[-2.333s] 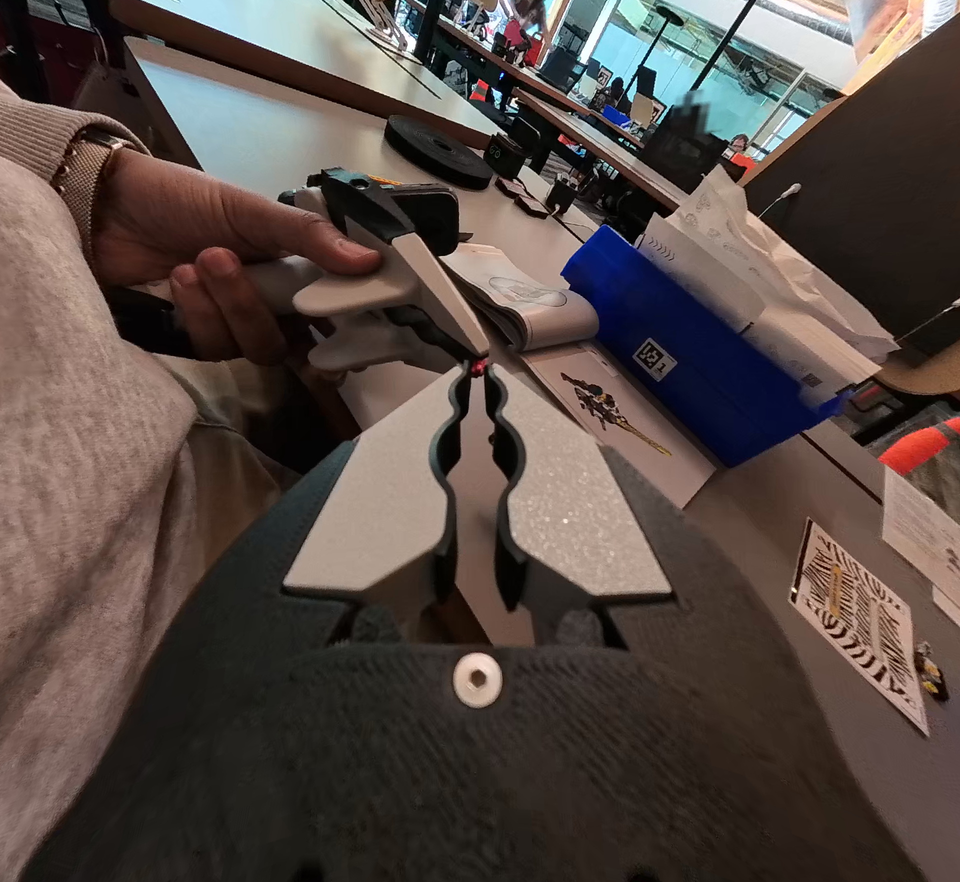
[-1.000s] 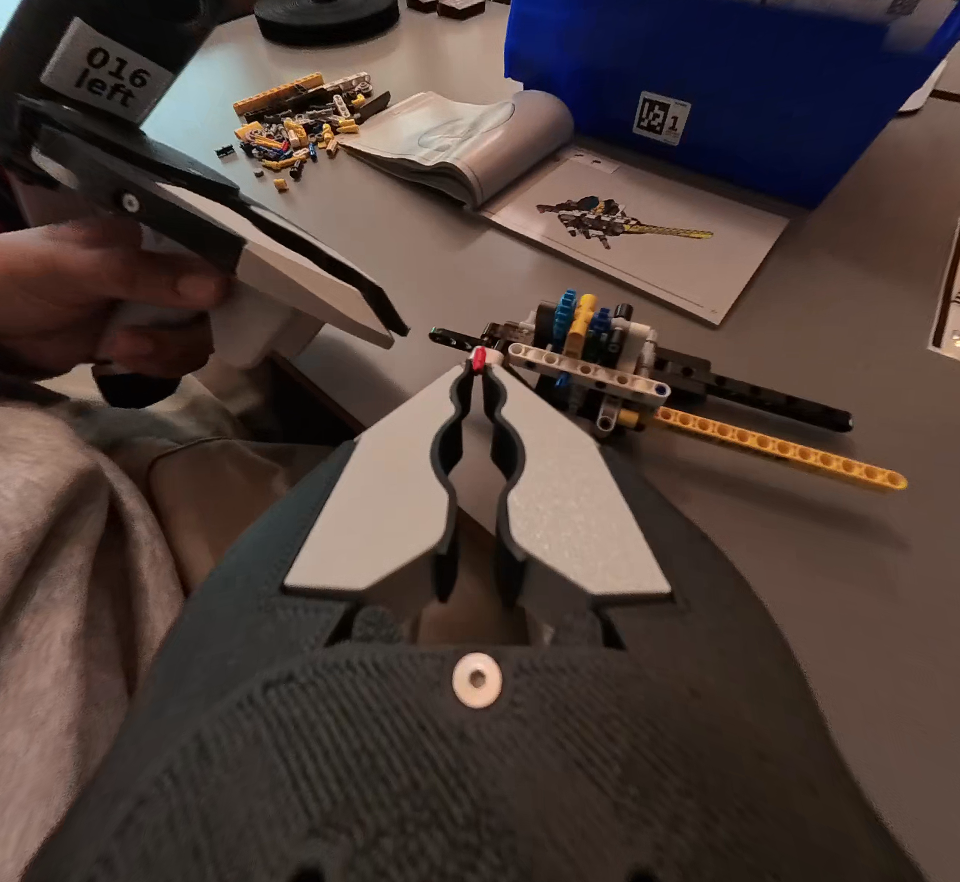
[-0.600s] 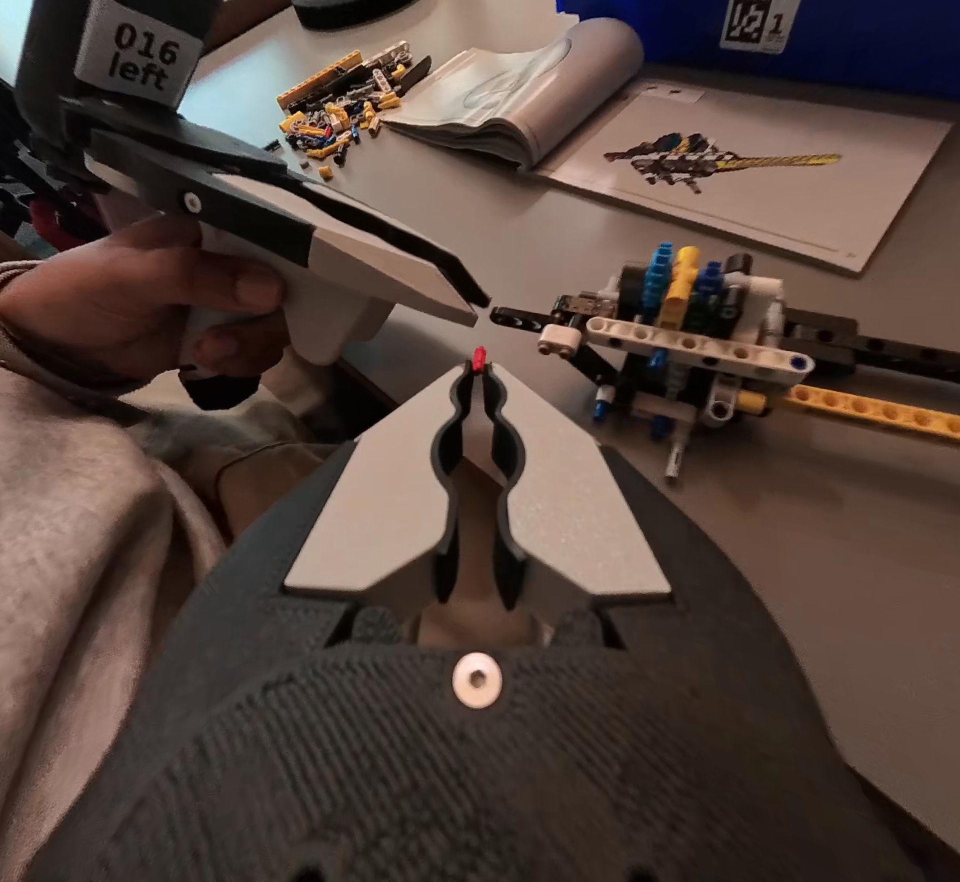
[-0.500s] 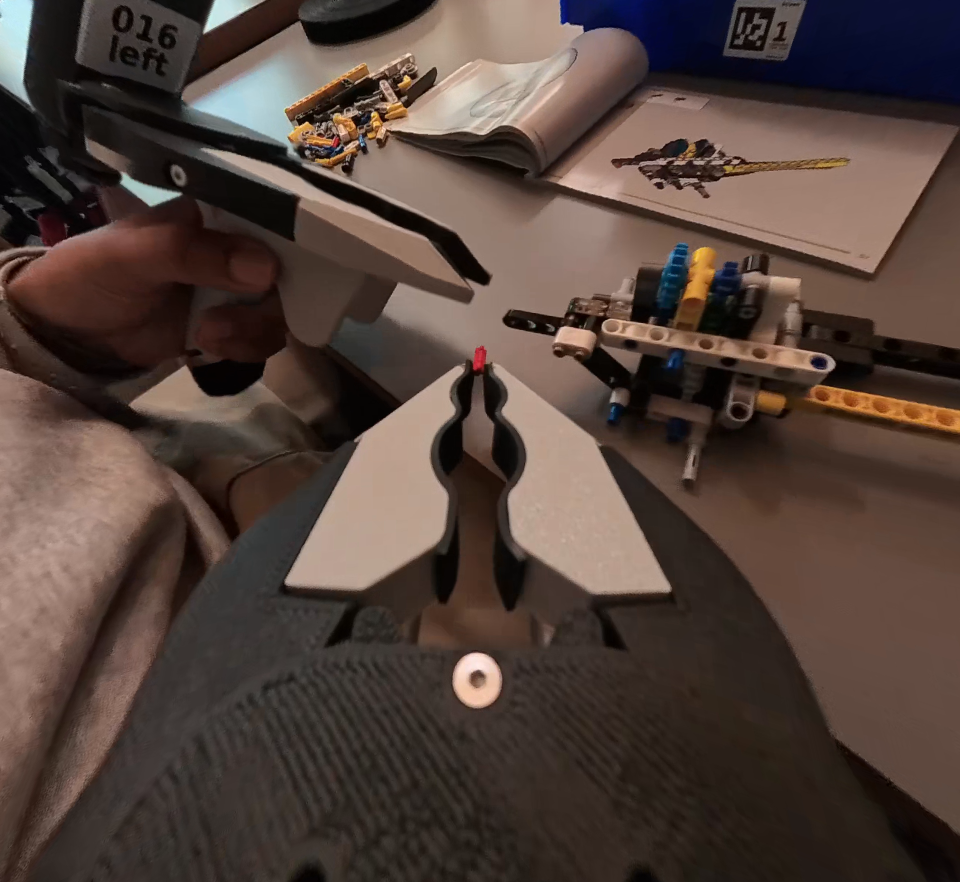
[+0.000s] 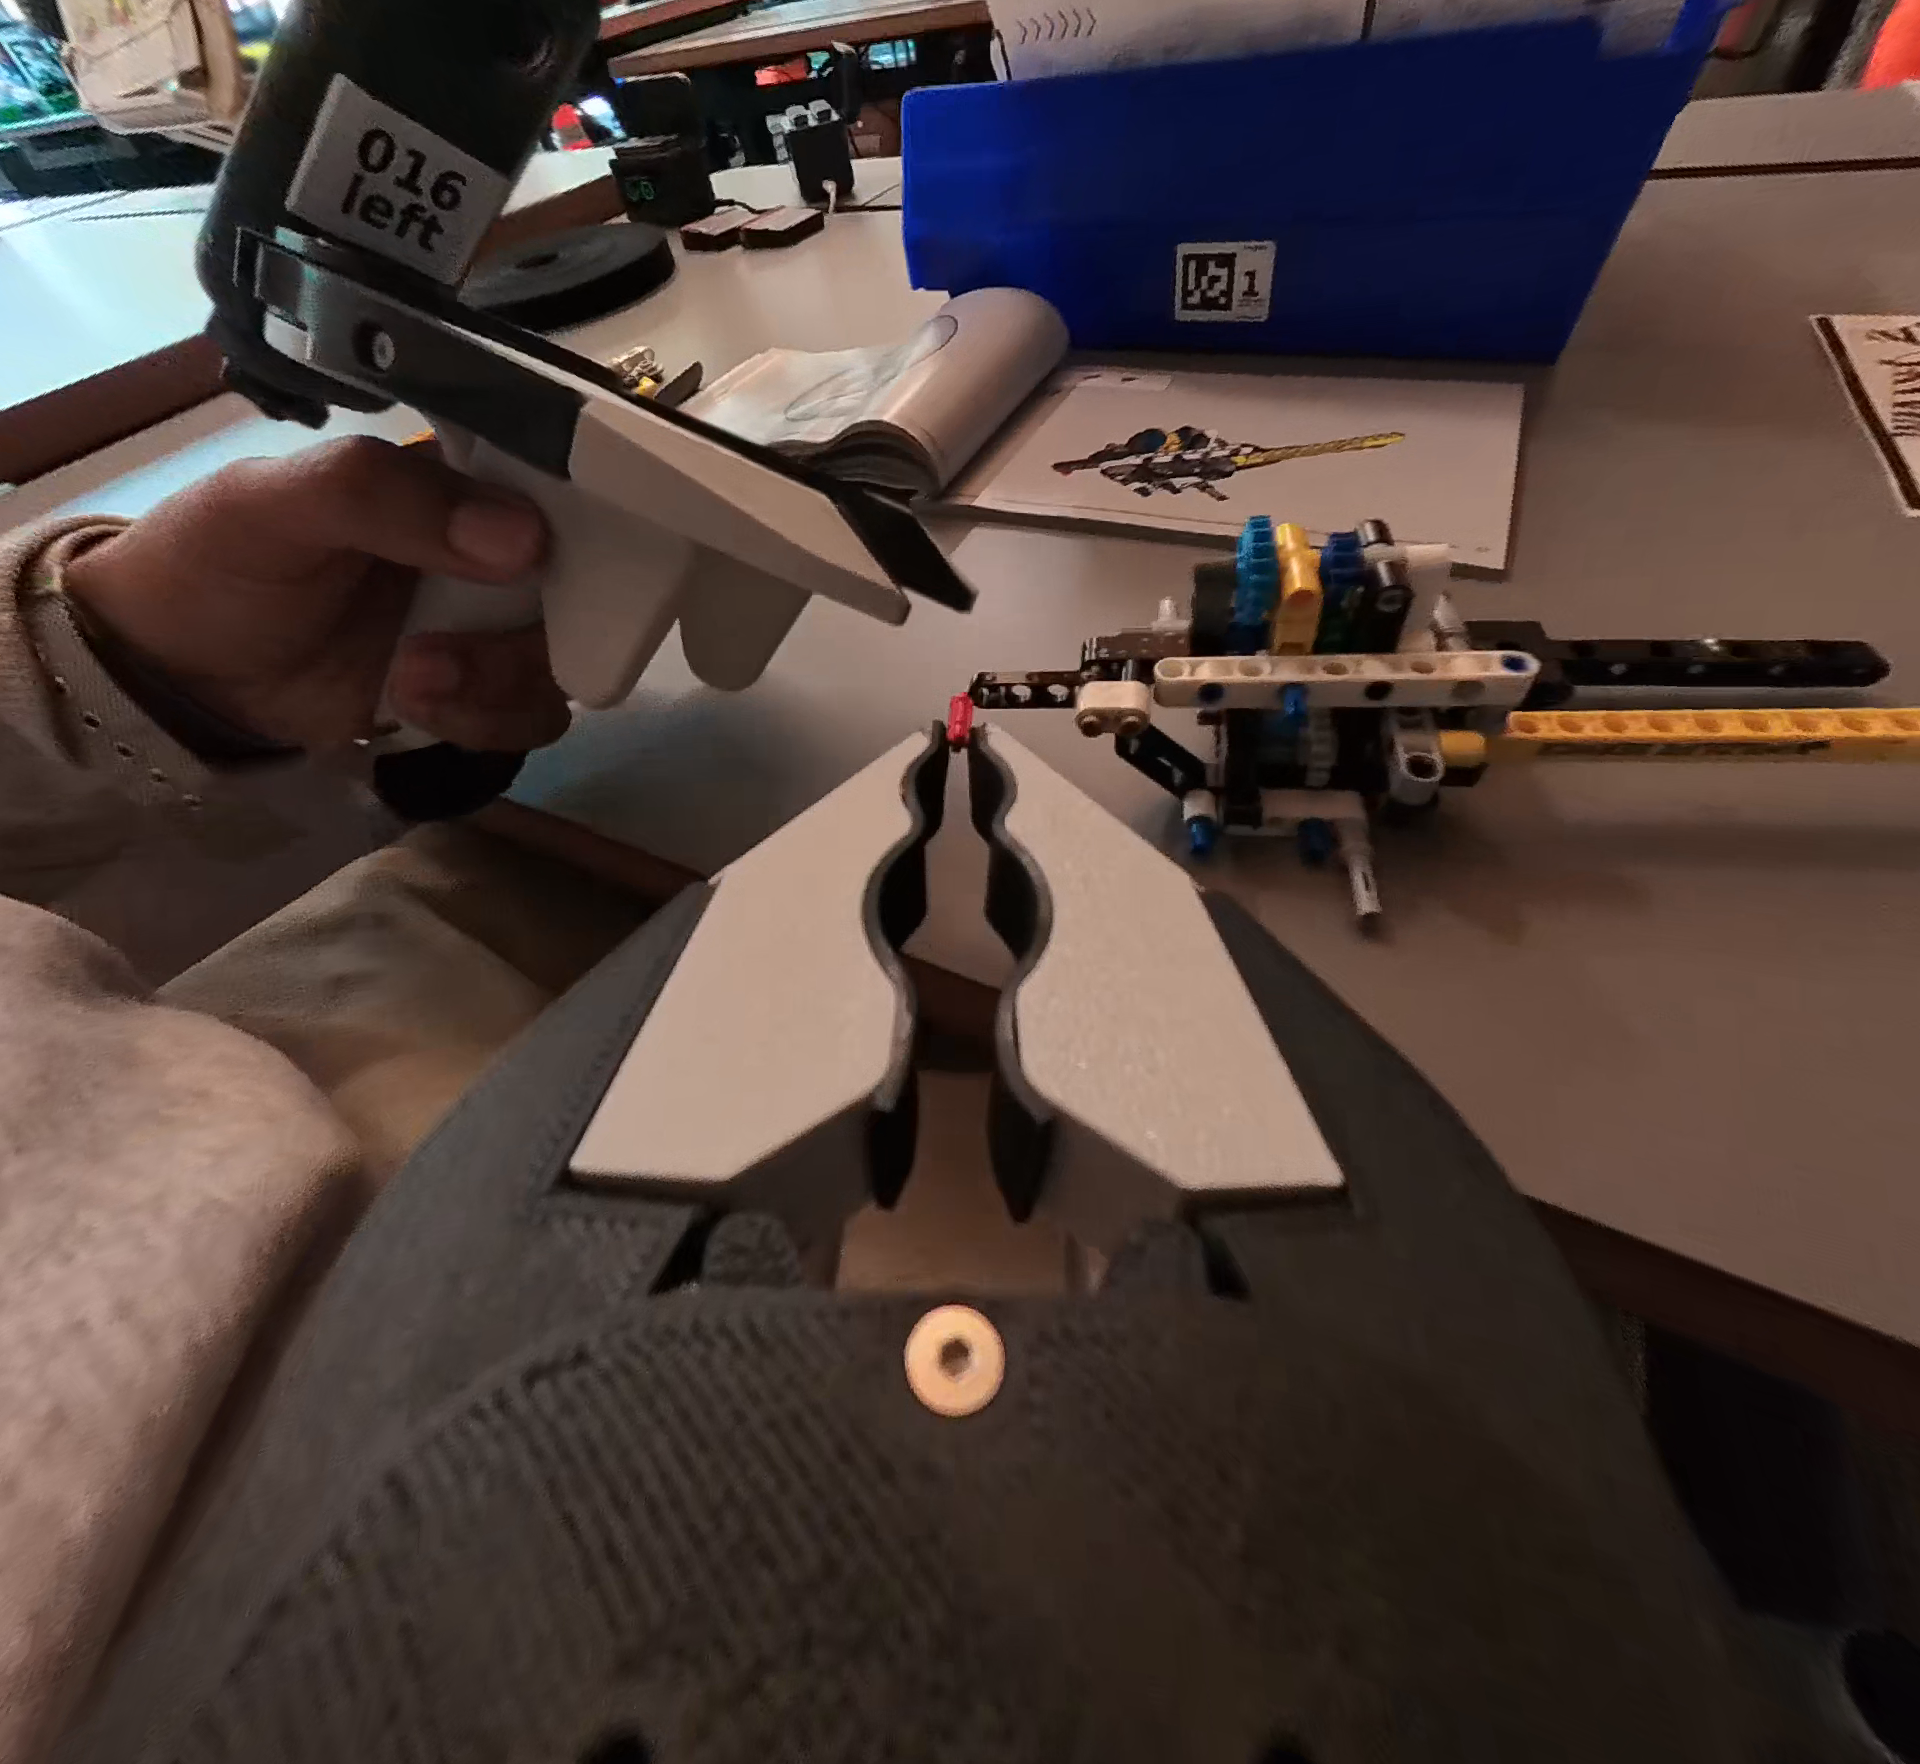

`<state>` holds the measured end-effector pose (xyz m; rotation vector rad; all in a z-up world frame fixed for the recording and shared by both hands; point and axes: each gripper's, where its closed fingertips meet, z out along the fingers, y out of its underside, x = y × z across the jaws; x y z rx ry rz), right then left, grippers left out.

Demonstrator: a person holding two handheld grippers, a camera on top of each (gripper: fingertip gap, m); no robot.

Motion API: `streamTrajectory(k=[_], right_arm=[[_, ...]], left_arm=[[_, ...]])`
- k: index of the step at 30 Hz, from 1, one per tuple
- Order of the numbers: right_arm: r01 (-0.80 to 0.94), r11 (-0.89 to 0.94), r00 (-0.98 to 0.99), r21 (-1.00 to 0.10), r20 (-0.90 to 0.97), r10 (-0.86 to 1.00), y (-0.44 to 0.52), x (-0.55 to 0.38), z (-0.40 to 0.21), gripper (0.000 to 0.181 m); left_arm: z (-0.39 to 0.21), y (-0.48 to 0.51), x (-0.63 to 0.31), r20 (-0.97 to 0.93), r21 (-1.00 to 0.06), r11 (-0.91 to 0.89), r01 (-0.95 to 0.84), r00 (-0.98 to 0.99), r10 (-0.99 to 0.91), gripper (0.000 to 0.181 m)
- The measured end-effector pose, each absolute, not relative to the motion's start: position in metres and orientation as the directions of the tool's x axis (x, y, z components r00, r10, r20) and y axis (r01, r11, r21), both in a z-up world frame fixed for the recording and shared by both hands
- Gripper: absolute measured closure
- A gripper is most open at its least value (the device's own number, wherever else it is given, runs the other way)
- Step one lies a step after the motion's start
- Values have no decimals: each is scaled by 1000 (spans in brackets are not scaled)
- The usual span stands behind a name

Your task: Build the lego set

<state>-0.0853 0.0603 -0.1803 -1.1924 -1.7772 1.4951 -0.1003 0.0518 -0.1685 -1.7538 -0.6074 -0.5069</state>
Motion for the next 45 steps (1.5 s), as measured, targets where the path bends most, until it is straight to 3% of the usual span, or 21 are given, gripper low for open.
streamTrajectory(k=[10,19,35,45], right_arm=[[296,-26,-419,-955,-154,895,64,-99,-184,179],[319,-15,-444,-948,-163,881,59,-98,-190,179],[322,-4,-449,-947,-156,880,56,-98,-192,179],[248,170,-439,-954,46,897,61,-98,-191,179]], left_arm=[[-185,58,-100,640,-703,-305,642,759,120,153],[-184,50,-104,649,-700,-296,650,752,118,177],[-189,53,-98,660,-681,-323,658,742,120,177],[-189,54,-100,670,-674,-312,670,732,125,176]])
